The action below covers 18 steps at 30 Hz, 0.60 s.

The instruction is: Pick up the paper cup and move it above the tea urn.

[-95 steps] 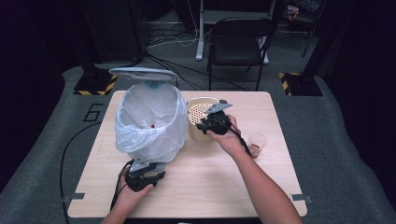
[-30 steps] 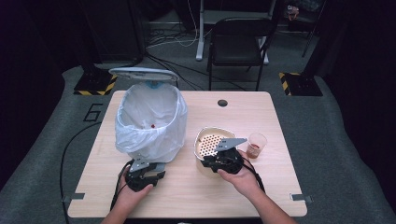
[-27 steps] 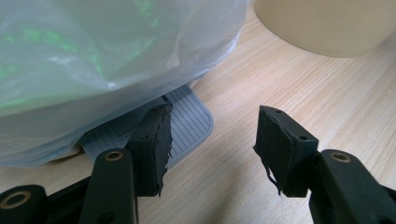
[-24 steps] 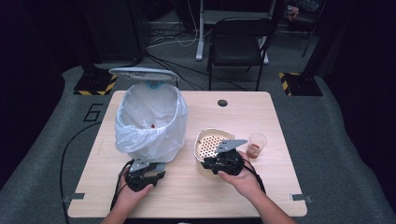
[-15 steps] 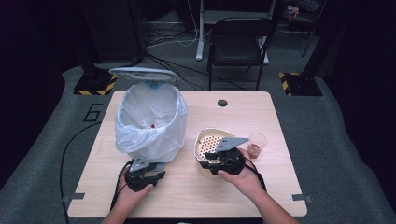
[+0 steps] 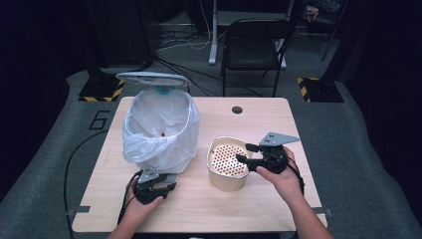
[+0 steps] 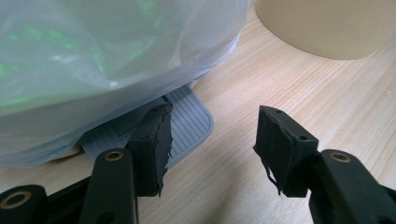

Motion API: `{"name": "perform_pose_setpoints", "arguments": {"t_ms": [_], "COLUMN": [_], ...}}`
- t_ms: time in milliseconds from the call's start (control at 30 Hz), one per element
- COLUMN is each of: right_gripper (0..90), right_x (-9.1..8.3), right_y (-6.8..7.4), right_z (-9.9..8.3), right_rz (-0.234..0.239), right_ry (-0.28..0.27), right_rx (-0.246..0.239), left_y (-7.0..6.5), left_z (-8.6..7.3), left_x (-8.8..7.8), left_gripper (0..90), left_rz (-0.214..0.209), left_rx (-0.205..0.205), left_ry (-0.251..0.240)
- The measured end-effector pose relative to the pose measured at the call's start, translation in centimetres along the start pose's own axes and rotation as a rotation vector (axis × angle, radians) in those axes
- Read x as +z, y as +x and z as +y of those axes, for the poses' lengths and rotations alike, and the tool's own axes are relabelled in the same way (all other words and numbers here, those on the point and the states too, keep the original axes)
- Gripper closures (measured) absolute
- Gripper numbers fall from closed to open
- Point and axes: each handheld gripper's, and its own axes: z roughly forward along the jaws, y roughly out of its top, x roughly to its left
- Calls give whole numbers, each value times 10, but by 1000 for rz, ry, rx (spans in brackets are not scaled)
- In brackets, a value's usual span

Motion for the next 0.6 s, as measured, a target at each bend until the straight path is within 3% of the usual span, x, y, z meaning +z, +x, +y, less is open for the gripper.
{"name": "perform_pose_setpoints", "arguments": {"t_ms": [167,300,433,533,600], "right_gripper": [391,372,184,127,40], "right_x": [-10,-16,-20,-22,-22], "right_y": [-15,-26,-38,-49,-55], "right_z": [-3,-7,-16,-24,-30], "right_rz": [-55,-72,-121,-141,-150], "right_ry": [-17,13,-6,-6,-3], "right_rx": [-2,27,78,101,118], "left_y": [0,0,0,0,0], "left_z": [0,0,0,0,0], "left_x": [0,0,0,0,0], "left_gripper": [455,455,455,455,455], "left_rz": [-3,-3,-2,-3,-3], "left_rx": [-10,-10,-8,-10,-10], "left_ry": [-5,-5,-4,-4,-4]}}
